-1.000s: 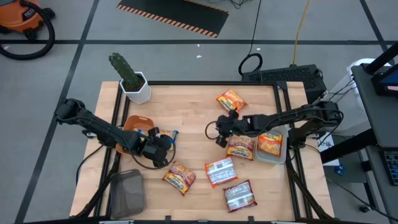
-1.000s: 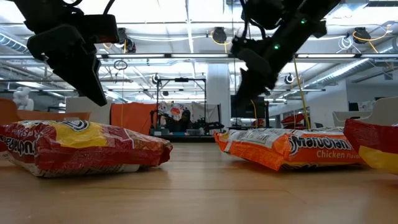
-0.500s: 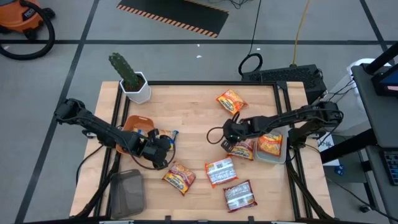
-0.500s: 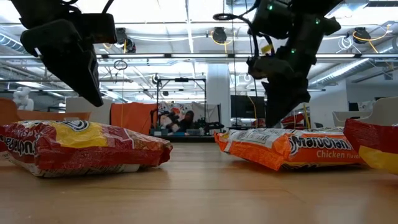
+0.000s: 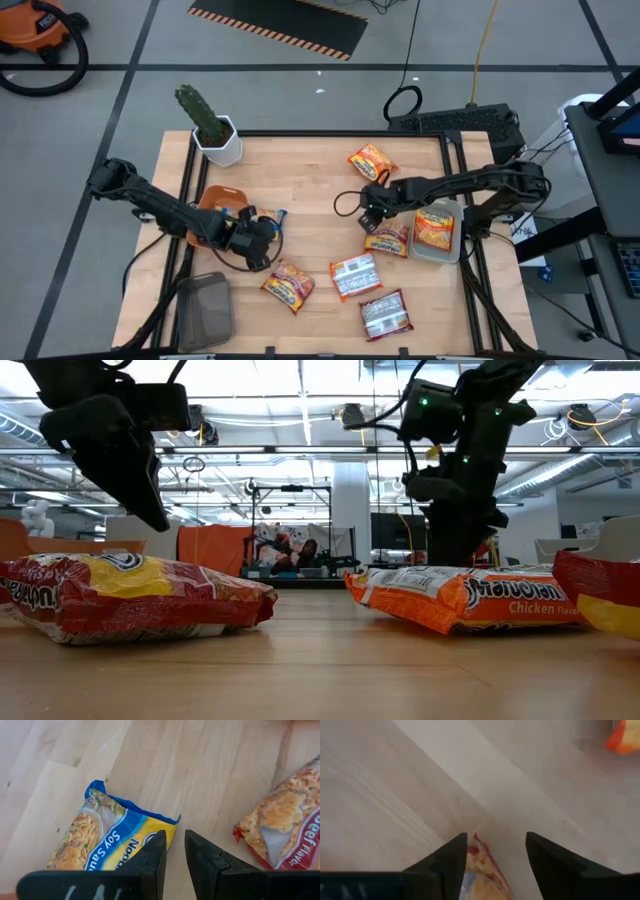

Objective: Sort Maruchan noodles
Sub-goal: Put the top red noodle pack into the black bin

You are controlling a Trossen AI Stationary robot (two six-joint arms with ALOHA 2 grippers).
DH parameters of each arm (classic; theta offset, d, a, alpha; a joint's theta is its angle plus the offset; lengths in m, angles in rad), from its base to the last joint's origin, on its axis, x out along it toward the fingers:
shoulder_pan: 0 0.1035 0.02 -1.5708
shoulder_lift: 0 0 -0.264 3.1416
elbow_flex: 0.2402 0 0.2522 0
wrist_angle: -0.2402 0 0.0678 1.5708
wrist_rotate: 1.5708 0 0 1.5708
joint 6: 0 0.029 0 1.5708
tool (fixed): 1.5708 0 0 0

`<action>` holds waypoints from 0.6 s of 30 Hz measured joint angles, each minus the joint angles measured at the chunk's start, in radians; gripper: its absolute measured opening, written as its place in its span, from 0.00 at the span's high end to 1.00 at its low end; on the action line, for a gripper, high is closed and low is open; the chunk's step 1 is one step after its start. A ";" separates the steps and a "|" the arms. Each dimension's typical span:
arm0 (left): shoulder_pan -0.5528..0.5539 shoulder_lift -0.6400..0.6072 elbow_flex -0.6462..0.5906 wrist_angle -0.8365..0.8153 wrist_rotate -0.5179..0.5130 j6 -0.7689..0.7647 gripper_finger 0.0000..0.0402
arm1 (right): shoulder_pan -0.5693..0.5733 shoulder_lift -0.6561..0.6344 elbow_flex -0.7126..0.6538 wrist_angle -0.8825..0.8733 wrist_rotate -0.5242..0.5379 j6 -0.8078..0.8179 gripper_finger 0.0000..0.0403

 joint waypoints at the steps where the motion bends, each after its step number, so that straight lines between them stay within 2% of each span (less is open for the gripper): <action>1: 0.005 0.000 0.000 0.001 0.000 0.000 0.81 | 0.001 0.007 0.000 -0.009 -0.002 0.008 0.51; 9: 0.035 0.000 0.000 0.042 0.020 0.025 0.81 | 0.012 0.063 0.000 0.025 -0.053 0.021 0.56; 13: 0.042 0.000 0.000 0.050 0.053 0.042 0.81 | 0.023 0.073 0.000 0.052 -0.078 0.020 0.67; 18: 0.041 0.000 0.000 0.050 0.053 0.042 0.81 | 0.025 0.073 0.000 0.000 -0.078 0.039 0.85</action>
